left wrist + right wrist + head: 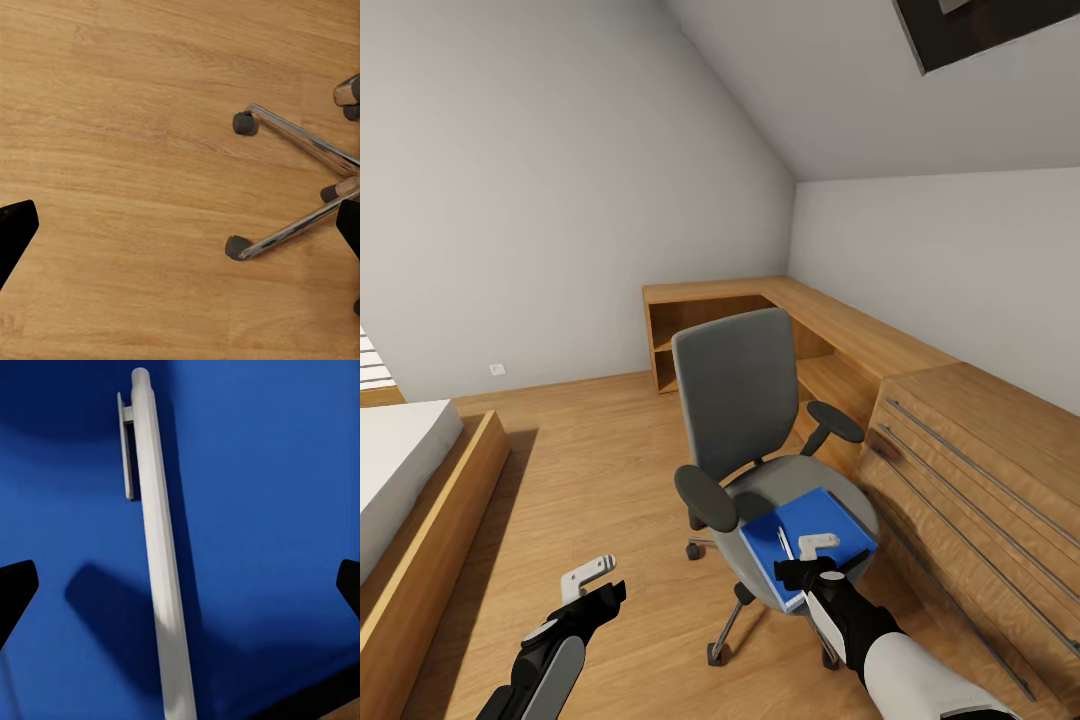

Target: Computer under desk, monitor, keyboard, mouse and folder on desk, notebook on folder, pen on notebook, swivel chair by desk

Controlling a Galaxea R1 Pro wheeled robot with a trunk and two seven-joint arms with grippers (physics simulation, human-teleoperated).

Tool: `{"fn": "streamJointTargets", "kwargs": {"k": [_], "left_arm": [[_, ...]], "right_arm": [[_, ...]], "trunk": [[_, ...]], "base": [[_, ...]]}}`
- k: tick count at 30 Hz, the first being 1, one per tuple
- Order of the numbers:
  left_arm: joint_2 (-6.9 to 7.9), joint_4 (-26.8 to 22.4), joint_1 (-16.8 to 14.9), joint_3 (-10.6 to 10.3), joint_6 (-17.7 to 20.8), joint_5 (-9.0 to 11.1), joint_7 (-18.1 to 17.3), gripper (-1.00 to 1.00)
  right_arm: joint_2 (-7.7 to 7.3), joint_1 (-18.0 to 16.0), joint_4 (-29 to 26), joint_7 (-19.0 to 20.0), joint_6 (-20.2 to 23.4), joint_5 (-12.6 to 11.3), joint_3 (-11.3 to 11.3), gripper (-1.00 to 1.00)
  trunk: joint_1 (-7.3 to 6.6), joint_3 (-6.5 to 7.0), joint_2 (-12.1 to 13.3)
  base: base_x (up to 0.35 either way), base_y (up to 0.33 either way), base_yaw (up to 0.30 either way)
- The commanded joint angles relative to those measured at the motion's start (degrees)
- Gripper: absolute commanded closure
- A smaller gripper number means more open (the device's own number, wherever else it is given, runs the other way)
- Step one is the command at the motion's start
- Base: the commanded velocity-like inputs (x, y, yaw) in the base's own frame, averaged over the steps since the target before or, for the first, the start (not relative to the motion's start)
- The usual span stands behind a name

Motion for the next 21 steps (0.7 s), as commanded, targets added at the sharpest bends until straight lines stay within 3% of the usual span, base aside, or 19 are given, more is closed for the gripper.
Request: {"fn": "streamJointTargets", "kwargs": {"k": [1, 16, 21], "left_arm": [[0.06, -0.1, 0.0, -0.2, 0.1, 0.5, 0.6, -1.00], [0.06, -0.1, 0.0, -0.2, 0.1, 0.5, 0.6, -1.00], [0.06, -0.1, 0.0, -0.2, 0.1, 0.6, 0.6, -1.00]], "right_arm": [[-0.03, 0.0, -0.1, -0.4, 0.4, 0.0, 0.4, -1.00], [-0.03, 0.0, -0.1, -0.3, 0.4, 0.0, 0.4, -1.00], [-0.03, 0.0, -0.1, -0.3, 0.4, 0.0, 0.4, -1.00]], "trunk": [[0.00, -0.05, 0.0], [0.00, -0.05, 0.0], [0.87, -0.77, -1.6]], "base": [[0.000, 0.000, 0.000], [0.000, 0.000, 0.000], [0.000, 0.000, 0.000]]}}
